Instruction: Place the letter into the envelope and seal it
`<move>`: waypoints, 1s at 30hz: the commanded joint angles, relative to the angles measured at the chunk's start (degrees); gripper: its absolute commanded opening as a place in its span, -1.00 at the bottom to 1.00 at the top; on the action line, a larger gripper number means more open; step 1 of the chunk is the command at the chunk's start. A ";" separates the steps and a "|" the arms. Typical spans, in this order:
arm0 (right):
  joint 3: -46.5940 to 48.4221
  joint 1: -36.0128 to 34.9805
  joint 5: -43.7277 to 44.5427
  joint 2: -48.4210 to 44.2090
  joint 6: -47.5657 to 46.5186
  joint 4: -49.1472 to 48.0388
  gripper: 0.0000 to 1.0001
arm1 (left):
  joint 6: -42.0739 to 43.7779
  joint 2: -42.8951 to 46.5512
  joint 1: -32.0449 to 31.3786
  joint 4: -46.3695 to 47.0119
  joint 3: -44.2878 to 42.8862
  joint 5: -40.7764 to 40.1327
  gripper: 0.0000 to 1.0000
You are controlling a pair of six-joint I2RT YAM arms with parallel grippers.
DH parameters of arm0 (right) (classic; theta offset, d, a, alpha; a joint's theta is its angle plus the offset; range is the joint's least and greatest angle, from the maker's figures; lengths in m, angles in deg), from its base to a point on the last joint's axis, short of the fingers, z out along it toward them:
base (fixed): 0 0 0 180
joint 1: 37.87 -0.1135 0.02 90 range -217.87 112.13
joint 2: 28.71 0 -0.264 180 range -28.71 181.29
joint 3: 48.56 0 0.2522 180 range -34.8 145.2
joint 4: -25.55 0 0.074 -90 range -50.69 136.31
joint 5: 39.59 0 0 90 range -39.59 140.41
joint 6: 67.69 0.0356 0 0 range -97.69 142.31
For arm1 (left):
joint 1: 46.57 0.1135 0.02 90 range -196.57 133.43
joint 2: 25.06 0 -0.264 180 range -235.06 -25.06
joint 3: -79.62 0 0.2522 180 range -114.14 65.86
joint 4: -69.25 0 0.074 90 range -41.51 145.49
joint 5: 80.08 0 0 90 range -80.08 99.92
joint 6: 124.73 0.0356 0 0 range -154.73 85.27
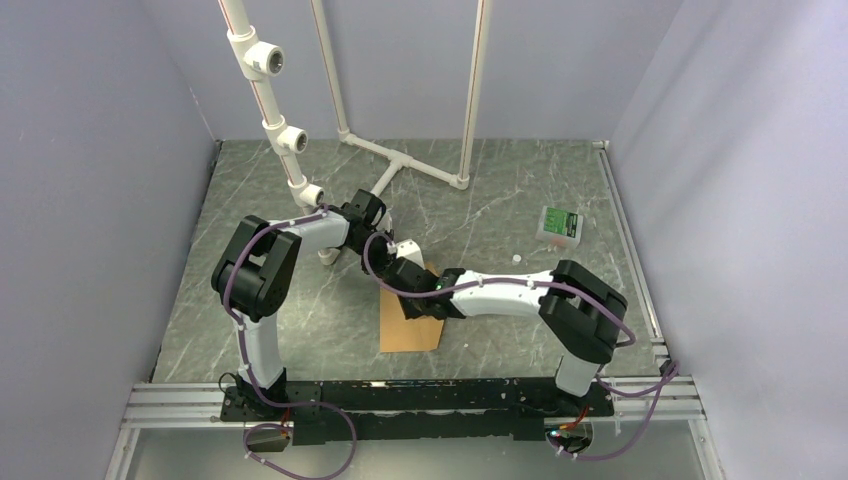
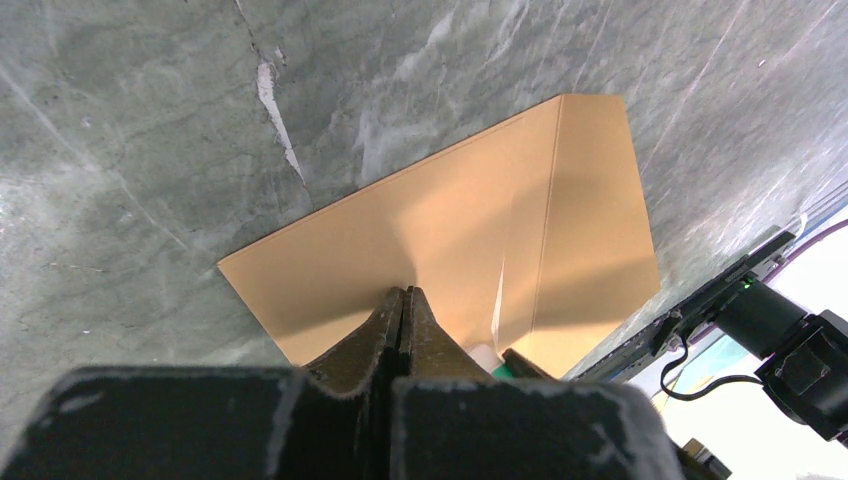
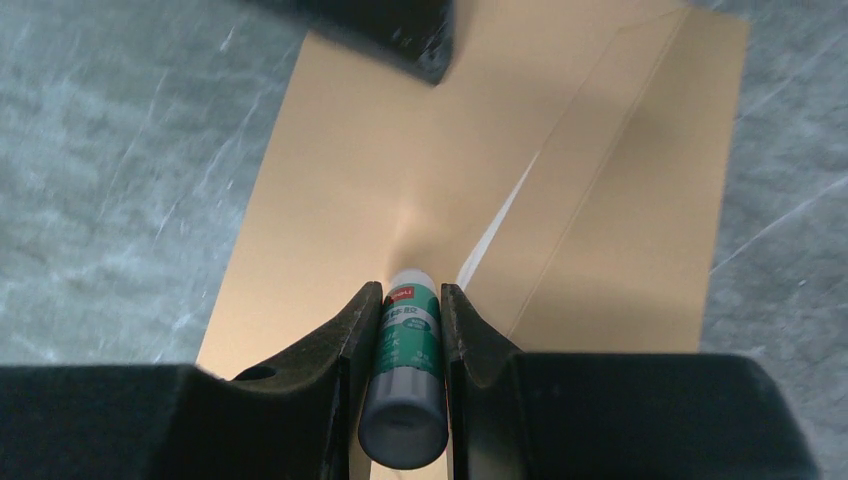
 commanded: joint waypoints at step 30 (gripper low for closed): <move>1.36 2.86 -1.71 4.98 2.11 8.65 -1.00 | 2.03 -3.77 -1.22 -5.73 3.58 -4.80 -0.95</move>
